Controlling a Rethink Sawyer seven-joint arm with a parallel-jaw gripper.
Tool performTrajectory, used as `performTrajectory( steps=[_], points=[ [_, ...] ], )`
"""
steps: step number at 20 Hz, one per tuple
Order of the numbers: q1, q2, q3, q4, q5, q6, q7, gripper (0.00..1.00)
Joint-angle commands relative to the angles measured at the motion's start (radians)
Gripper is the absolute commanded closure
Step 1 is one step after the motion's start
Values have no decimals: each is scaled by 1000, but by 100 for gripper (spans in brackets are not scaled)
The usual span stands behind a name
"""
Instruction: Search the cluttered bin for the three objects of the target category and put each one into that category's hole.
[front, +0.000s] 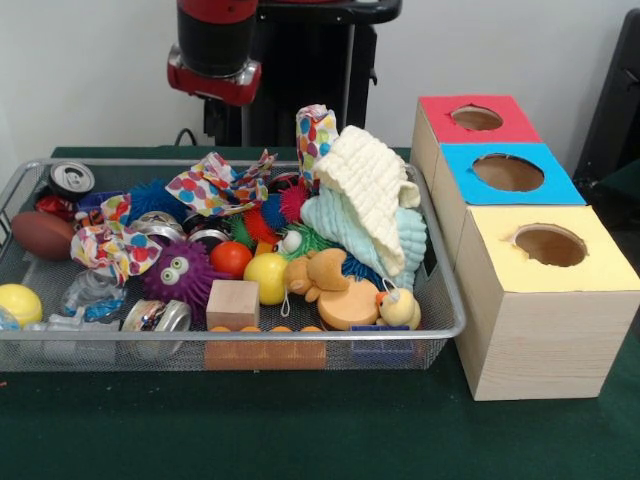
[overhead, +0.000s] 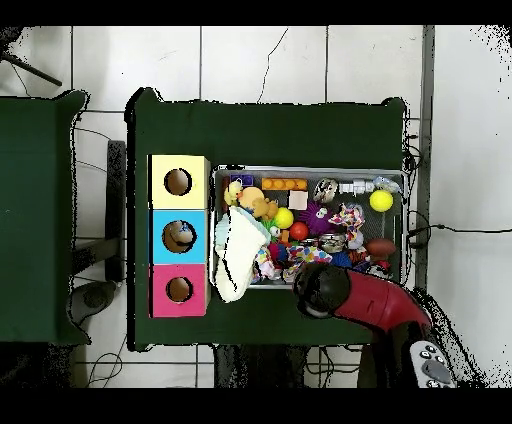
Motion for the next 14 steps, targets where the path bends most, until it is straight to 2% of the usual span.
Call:
performTrajectory(
  steps=[1,9,14],
  points=[
    [-33,77,23,-240,-42,121,17,100],
    [-52,123,44,-350,-40,185,-15,100],
    [-60,136,55,-369,-39,205,-17,100]
  ],
)
